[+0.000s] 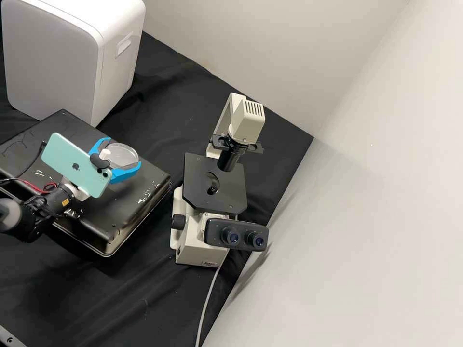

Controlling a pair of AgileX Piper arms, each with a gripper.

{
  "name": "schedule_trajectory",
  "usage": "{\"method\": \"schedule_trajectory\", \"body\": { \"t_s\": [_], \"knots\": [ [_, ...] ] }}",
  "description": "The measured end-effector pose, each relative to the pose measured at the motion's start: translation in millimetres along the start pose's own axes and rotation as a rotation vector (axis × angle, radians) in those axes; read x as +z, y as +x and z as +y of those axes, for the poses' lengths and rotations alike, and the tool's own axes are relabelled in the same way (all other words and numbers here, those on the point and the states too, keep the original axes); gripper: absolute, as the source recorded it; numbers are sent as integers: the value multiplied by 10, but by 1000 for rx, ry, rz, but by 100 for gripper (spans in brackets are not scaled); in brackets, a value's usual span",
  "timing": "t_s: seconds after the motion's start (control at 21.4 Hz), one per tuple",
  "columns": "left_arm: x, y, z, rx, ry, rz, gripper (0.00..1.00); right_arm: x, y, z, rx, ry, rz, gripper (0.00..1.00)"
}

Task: Place the petri dish on the bench

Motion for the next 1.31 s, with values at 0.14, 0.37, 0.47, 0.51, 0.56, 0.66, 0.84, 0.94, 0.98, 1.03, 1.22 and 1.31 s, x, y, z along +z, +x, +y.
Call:
{"method": "schedule_trajectory", "body": {
  "t_s": [0.14,0.37,0.47,0.51,0.56,0.66,0.84,0.94,0.98,1.03,1.22,1.31],
  "knots": [
    [0,0,0,0,0,0,100,77,2,-52,-21,-2,-31,0],
    [0,0,0,0,0,0,100,122,24,-54,-5,-3,-31,0],
    [0,0,0,0,0,0,100,140,30,-63,-8,-3,-38,0],
    [0,0,0,0,0,0,100,145,33,-67,-7,-3,-37,0],
    [0,0,0,0,0,0,100,144,34,-66,-5,-3,-34,0],
    [0,0,0,0,0,0,100,156,39,-75,-6,-4,-36,0],
    [0,0,0,0,0,0,100,155,39,-75,-6,-4,-36,100],
    [0,0,0,0,0,0,100,155,39,-75,-6,-6,-36,100],
    [0,0,0,0,0,0,100,155,39,-75,-6,-6,-36,100],
    [0,0,0,0,0,0,100,155,39,-75,-6,-6,-36,100],
    [0,0,0,0,0,0,100,153,43,-73,-6,-6,-36,100],
    [0,0,0,0,0,0,100,160,45,-75,-7,-6,-39,100]
  ]
}}
